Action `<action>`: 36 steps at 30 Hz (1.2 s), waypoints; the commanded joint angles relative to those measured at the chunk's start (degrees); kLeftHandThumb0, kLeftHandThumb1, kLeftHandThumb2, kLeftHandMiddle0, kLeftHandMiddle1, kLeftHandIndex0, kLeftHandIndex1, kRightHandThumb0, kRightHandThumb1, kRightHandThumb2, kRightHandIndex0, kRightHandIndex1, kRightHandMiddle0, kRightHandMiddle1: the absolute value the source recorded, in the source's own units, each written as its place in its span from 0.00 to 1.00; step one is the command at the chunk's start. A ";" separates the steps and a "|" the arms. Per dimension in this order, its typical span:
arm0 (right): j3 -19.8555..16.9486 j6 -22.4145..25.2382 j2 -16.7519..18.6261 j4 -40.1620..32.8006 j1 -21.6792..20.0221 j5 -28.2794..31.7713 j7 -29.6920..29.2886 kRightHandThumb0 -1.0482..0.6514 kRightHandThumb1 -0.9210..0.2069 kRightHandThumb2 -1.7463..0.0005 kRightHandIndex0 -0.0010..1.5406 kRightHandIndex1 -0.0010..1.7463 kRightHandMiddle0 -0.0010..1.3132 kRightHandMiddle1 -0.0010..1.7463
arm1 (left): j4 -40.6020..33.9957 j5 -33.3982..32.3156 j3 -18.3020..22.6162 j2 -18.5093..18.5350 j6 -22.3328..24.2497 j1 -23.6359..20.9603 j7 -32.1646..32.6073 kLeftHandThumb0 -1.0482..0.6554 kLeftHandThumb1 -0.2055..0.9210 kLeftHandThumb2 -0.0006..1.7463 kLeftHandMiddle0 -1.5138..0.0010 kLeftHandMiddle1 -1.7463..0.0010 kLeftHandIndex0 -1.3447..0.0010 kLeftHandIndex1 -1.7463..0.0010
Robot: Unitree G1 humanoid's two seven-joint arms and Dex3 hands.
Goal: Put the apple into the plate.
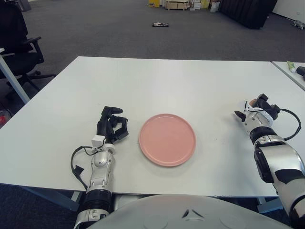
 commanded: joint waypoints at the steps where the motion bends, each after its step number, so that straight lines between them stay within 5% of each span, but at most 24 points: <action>1: -0.60 0.97 0.10 4.45 4.58 3.06 4.82 0.33 0.54 0.41 0.00 0.51 0.00 0.64 | 0.08 0.23 0.27 0.20 0.64 0.78 0.35 0.61 0.58 0.64 0.65 0.10 0.73 0.00; 5: -0.37 -0.41 -1.56 5.06 5.11 2.90 6.10 0.32 0.55 0.39 0.00 0.60 0.02 0.74 | -0.01 0.08 0.39 0.28 0.36 0.88 0.21 0.61 0.58 0.64 0.65 0.09 0.73 0.00; 8: -0.36 -0.62 -1.94 5.18 5.10 2.92 5.95 0.30 0.56 0.39 0.00 0.74 0.15 0.82 | 0.04 -0.19 0.55 0.39 0.05 1.02 -0.13 0.61 0.58 0.64 0.65 0.10 0.72 0.00; 13: -0.46 -1.05 -3.10 5.12 5.29 3.57 5.59 0.29 0.56 0.38 0.00 0.84 0.26 0.86 | 0.11 -0.18 0.67 0.44 -0.11 1.09 -0.15 0.61 0.58 0.64 0.64 0.11 0.71 0.00; 17: -0.93 -1.33 -3.95 5.05 5.54 4.57 4.79 0.34 0.46 0.42 0.00 0.90 0.45 0.86 | 0.21 0.04 0.73 0.50 -0.13 1.08 0.04 0.61 0.58 0.63 0.64 0.13 0.70 0.00; 36: -3.65 -2.87 -5.36 6.23 5.48 7.55 2.12 0.34 0.52 0.34 0.00 0.93 0.53 0.89 | 0.56 -0.12 0.88 0.48 -0.10 0.52 -0.22 0.61 0.58 0.63 0.63 0.11 0.73 0.00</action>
